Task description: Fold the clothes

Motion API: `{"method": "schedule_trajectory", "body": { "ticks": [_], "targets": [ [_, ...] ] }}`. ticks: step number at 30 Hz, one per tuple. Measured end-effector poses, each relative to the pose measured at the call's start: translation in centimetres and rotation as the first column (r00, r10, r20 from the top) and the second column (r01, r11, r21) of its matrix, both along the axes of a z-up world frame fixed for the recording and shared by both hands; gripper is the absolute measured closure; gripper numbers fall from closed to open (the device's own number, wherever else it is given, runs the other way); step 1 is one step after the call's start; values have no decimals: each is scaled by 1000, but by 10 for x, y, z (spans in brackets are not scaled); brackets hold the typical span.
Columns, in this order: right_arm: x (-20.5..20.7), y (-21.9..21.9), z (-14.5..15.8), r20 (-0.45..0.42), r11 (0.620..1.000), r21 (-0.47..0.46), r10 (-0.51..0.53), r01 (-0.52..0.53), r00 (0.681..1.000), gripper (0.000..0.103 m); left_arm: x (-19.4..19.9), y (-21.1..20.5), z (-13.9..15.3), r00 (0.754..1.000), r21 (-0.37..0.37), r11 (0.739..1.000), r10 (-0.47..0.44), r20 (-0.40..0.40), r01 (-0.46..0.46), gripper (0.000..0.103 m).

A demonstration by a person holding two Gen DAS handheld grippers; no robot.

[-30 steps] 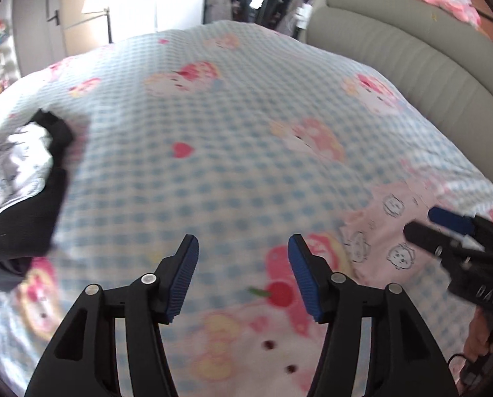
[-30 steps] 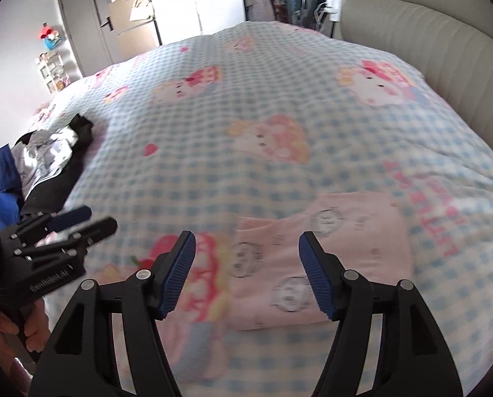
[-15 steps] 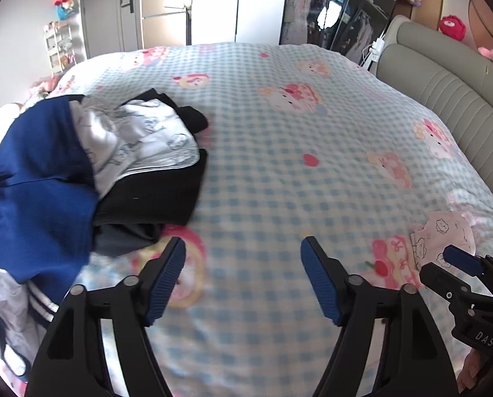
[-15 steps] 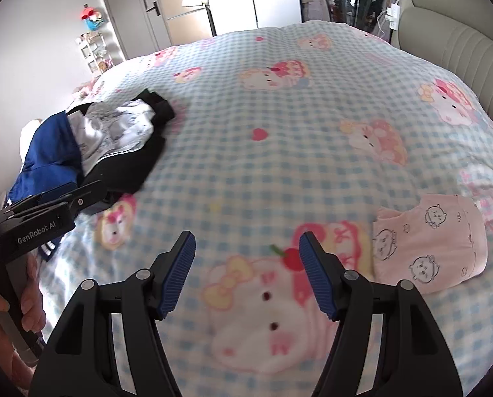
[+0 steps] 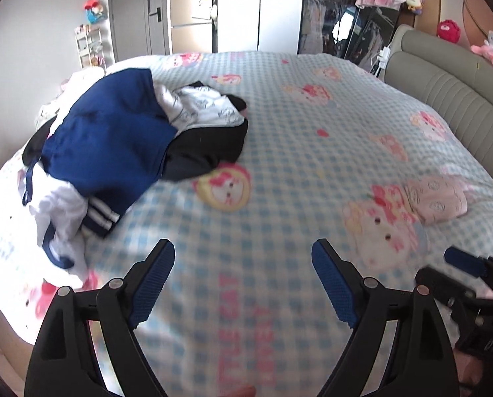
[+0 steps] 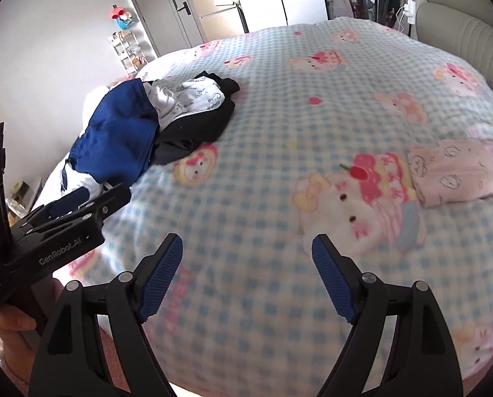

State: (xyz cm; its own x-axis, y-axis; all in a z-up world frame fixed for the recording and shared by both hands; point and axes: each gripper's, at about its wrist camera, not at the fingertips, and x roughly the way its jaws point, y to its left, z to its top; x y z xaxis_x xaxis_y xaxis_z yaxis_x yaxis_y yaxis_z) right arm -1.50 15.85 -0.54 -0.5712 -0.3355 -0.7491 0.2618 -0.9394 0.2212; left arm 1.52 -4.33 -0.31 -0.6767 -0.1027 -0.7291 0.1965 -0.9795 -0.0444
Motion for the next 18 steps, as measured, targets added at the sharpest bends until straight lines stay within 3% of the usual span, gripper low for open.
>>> {"method": "schedule_trajectory", "body": {
  "ticks": [11,18],
  "targets": [
    [72,36,2,2,993,57,-102,102,995,21,60,24,-5,999,4,999,-34,34,34,16],
    [74,36,2,-11,991,75,-107,108,994,21,62,30,-2,999,29,999,-44,18,43,16]
  ]
}}
